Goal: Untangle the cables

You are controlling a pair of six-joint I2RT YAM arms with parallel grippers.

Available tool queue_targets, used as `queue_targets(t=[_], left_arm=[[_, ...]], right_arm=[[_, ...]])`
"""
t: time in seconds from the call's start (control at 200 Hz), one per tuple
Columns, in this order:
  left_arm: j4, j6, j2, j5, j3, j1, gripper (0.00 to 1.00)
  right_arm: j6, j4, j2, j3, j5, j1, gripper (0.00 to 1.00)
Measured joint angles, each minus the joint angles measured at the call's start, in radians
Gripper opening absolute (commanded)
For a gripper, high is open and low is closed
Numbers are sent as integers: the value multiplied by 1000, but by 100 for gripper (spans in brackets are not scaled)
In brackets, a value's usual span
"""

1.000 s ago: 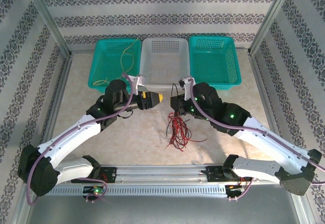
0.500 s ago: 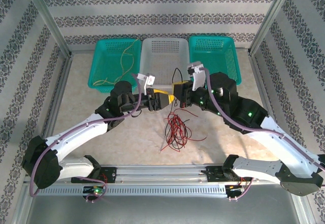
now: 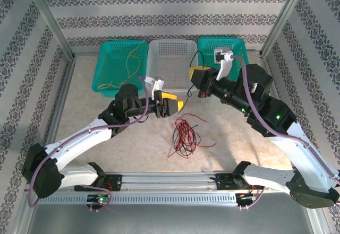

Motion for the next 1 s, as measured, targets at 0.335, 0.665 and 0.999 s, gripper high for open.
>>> queue_targets(t=[0.335, 0.665, 0.999], left_arm=[[-86, 165, -44, -10, 136, 0, 82], [-68, 185, 18, 45, 246, -25, 71], [-64, 198, 18, 75, 246, -39, 31]], right_arm=[[63, 30, 1, 8, -105, -56, 0], [89, 68, 16, 24, -145, -56, 0], [116, 92, 41, 23, -164, -62, 0]])
